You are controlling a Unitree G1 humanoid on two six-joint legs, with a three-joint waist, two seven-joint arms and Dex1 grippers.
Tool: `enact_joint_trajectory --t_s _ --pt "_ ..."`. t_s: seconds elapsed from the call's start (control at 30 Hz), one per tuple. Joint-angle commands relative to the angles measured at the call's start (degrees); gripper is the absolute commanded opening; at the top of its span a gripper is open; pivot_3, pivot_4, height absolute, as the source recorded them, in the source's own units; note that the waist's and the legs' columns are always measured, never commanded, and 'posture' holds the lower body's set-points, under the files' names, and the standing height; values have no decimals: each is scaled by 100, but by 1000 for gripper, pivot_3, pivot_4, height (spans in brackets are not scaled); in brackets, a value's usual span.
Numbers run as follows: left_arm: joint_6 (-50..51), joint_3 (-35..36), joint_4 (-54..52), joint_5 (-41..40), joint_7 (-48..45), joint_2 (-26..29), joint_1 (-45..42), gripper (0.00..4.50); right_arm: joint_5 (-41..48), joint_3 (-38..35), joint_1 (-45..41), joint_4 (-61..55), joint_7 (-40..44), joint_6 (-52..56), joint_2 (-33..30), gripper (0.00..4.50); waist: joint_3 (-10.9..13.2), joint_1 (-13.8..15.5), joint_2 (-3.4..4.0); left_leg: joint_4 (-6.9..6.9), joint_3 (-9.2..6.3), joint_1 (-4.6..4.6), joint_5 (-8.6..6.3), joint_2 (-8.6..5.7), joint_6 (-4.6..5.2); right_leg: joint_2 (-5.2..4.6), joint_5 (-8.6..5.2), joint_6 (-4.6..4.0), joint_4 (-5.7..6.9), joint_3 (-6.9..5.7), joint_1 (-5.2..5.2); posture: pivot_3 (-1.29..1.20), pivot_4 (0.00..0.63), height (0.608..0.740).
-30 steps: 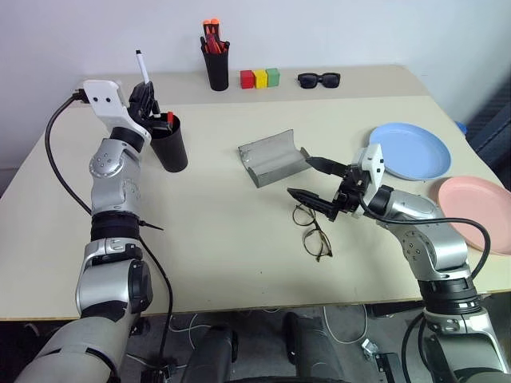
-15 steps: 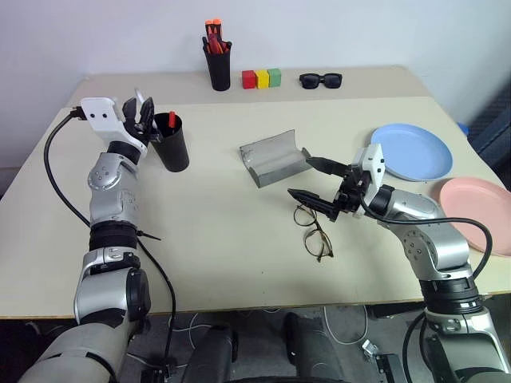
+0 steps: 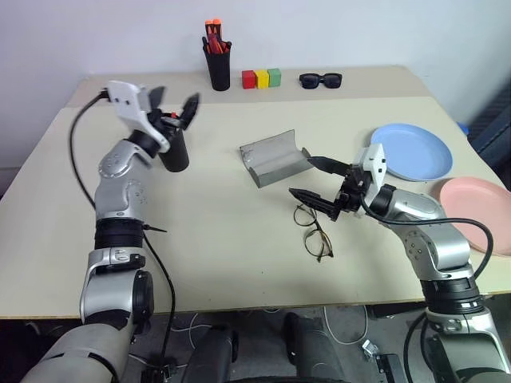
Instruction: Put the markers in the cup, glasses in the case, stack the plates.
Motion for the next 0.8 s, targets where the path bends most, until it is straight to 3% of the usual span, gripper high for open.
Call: enact_joint_trajectory --t_s 0.03,0.13,0.27,0.43,0.63,0.73,0.8 --pt "685 -589 -329 -115 -662 -107 -311 4449 -77 -408 84 88 59 -244 -263 4500 0 -11 0 1 0 1 0 0 0 0 0 0 -1 0 1 0 150 740" --pt "748 -1338 229 448 -1031 -333 -529 4449 -67 -485 164 5 16 -259 -272 4500 0 -31 0 -1 1 6 -1 1 3 3 -1 -1 0 0 2 0 150 740" --pt "382 -1773 1322 973 -1043 -840 -848 4449 -81 -450 268 -269 -156 -233 -148 4500 0 -63 2 -1 6 9 -2 5 5 5 -1 0 -1 1 2 0 150 740" --pt "42 -1823 2826 1390 -880 -1317 -1389 4449 -67 -476 495 -652 -392 -174 -83 4500 1 -20 1 0 6 4 -3 5 7 4 -2 1 -5 1 1 0 150 740" --pt "-261 -1808 3773 1755 -982 -1519 -1783 4449 -64 -584 728 -892 -577 -153 -131 4500 1 -14 0 0 6 2 -4 3 8 2 -4 6 -8 1 2 0 150 740" --pt "-232 -1729 3958 1791 -1104 -1579 -1871 3573 -52 -590 747 -937 -635 -148 -124 4500 1 -28 0 0 6 3 -4 3 8 2 -5 7 -7 1 1 0 150 740" --pt "-235 -1684 4005 1802 -1167 -1610 -1907 2545 -53 -578 745 -935 -656 -157 -119 4500 1 -26 0 0 6 4 -4 3 9 3 -6 7 -6 1 1 0 150 740"
